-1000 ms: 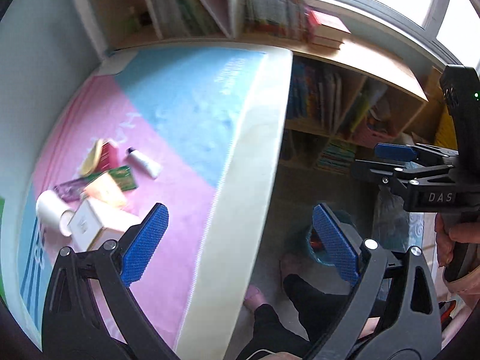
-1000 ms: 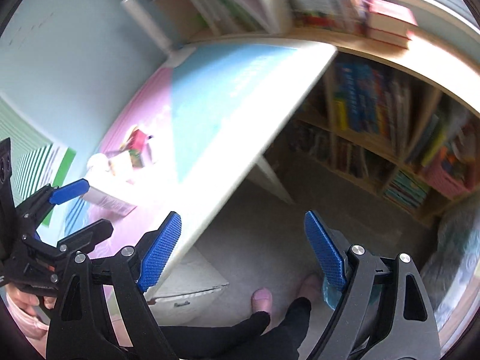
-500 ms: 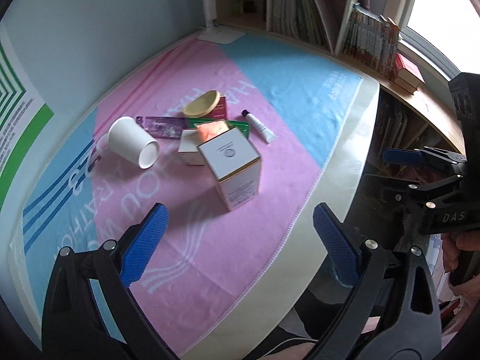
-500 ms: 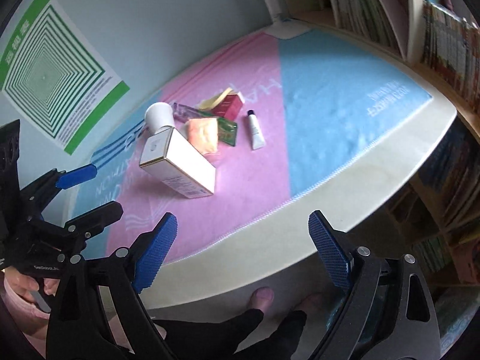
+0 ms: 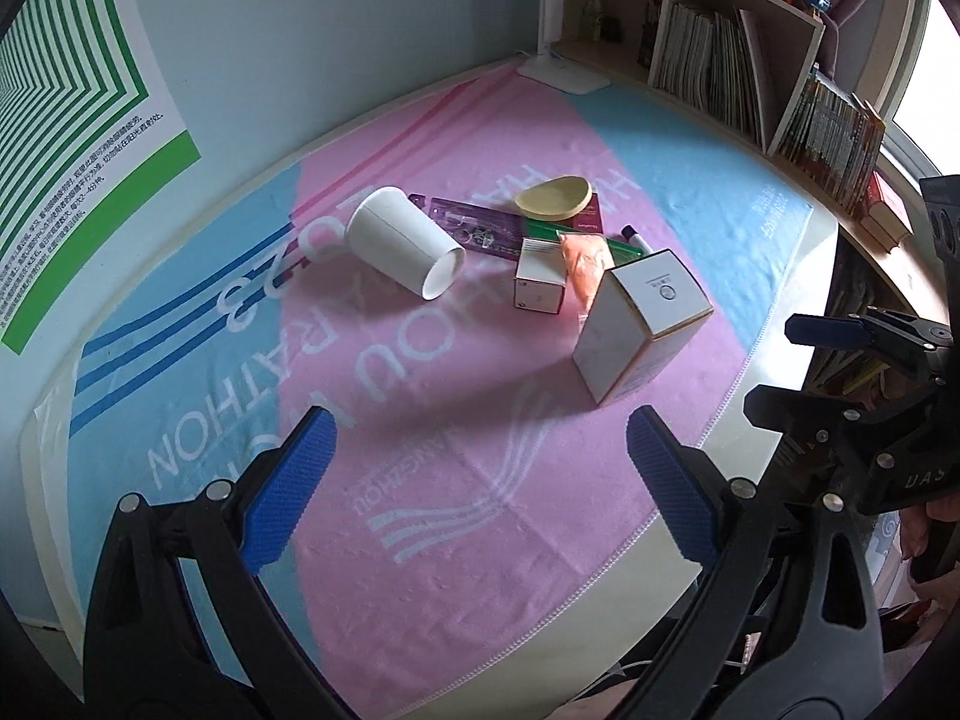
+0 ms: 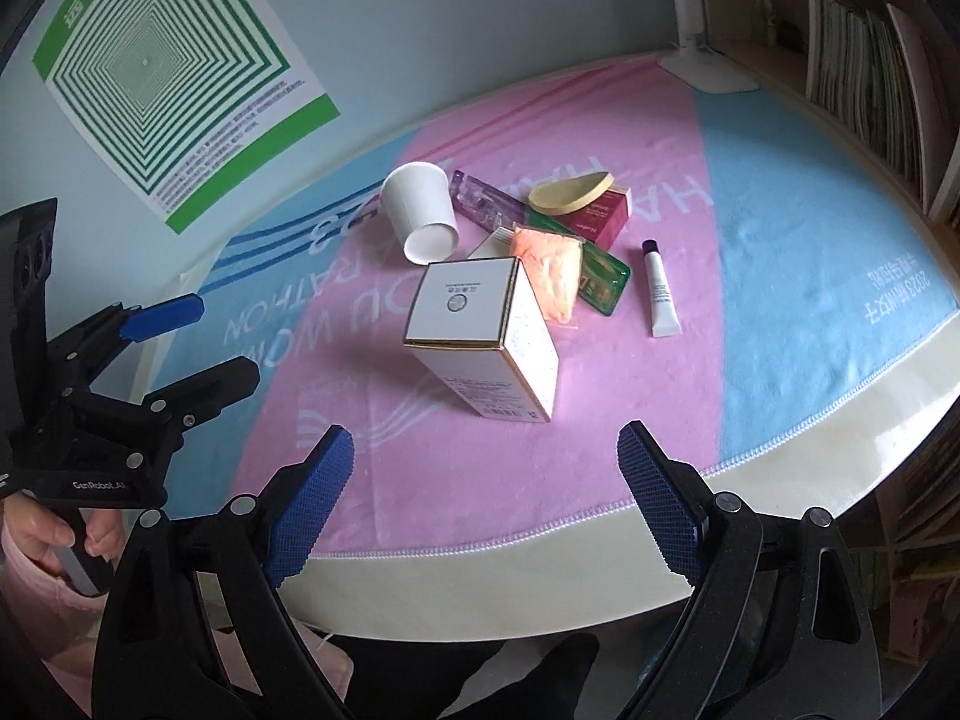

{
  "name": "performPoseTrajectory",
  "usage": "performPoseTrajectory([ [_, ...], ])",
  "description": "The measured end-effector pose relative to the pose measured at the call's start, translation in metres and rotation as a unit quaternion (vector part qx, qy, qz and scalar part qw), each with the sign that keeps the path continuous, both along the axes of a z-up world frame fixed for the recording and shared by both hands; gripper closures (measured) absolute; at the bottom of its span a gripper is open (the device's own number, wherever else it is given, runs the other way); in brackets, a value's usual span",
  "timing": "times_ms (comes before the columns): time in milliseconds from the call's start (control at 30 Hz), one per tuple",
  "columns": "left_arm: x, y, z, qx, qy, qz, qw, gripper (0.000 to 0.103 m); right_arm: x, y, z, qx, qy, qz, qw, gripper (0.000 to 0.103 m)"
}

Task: Collect trash
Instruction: 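Move both open tools back over the mat, then grasp the white cosmetic box with the right tool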

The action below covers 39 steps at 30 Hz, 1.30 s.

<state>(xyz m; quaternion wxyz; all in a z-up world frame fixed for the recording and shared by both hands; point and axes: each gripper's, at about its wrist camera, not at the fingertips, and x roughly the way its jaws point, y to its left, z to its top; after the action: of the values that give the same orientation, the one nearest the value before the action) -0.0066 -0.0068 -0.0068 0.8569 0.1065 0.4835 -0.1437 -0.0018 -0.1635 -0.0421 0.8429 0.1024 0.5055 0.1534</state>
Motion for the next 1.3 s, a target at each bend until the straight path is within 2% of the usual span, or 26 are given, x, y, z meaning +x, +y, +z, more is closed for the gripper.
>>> performPoseTrajectory([
  [267, 0.013, 0.019, -0.004, -0.003, 0.003, 0.008, 1.0, 0.008, 0.017, 0.02, -0.002, -0.008, 0.003, 0.012, 1.0, 0.014],
  [700, 0.046, 0.028, -0.026, -0.005, 0.033, 0.0, 0.9994, 0.008, 0.041, 0.038, -0.019, -0.016, 0.027, 0.008, 0.999, 0.014],
  [1133, 0.104, 0.029, -0.052, 0.008, 0.061, -0.009, 0.9981, 0.008, 0.072, 0.037, -0.043, -0.01, 0.057, -0.01, 0.998, 0.014],
  [1300, 0.125, 0.025, -0.061, 0.001, 0.073, -0.004, 0.9973, 0.008, 0.084, 0.037, -0.051, -0.01, 0.068, -0.01, 0.998, 0.014],
])
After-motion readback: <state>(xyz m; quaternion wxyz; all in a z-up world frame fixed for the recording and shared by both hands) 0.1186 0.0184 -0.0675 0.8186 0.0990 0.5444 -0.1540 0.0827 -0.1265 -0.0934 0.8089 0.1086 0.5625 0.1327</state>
